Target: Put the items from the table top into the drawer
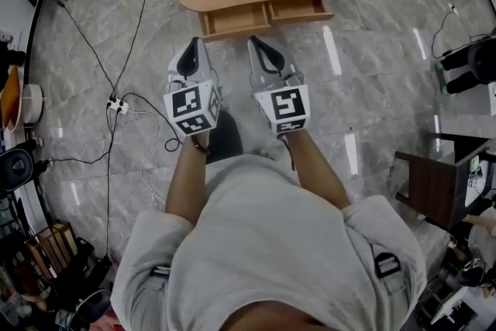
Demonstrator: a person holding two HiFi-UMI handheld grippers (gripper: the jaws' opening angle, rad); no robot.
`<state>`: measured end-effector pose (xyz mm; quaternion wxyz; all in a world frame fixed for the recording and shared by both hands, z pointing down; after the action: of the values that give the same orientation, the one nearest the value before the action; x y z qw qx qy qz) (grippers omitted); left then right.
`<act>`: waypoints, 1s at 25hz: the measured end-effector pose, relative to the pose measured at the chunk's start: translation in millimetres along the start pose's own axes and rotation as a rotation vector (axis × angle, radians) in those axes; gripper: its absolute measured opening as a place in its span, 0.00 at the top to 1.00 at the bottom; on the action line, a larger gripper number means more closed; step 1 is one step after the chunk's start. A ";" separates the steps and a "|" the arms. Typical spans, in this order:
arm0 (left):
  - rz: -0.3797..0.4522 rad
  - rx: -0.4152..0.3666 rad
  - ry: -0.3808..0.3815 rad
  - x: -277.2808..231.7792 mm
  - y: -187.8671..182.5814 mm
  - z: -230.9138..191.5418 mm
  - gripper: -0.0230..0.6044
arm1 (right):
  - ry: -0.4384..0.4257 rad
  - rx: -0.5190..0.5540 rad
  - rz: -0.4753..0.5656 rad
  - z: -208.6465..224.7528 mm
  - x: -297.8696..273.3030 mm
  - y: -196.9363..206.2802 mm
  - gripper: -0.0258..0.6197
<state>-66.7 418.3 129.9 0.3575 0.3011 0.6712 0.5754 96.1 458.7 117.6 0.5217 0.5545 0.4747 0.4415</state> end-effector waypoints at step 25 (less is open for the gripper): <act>-0.159 0.144 0.161 -233.9 5.4 -188.4 0.93 | 0.060 -0.020 -0.211 1.7 -296.9 35.8 0.95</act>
<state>-90.8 123.4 181.9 0.3244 0.2245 0.7590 0.5180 52.7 165.2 154.9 0.5566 0.4828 0.5412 0.4053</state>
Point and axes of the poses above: the fingertips, and each gripper's own axes: x backward along the fingers, z to its right, y out of its underside, the point moved 7 cm from there along x, backward along the fingers, and after that the axes turned 12 degrees about y, right-handed, at the moved point
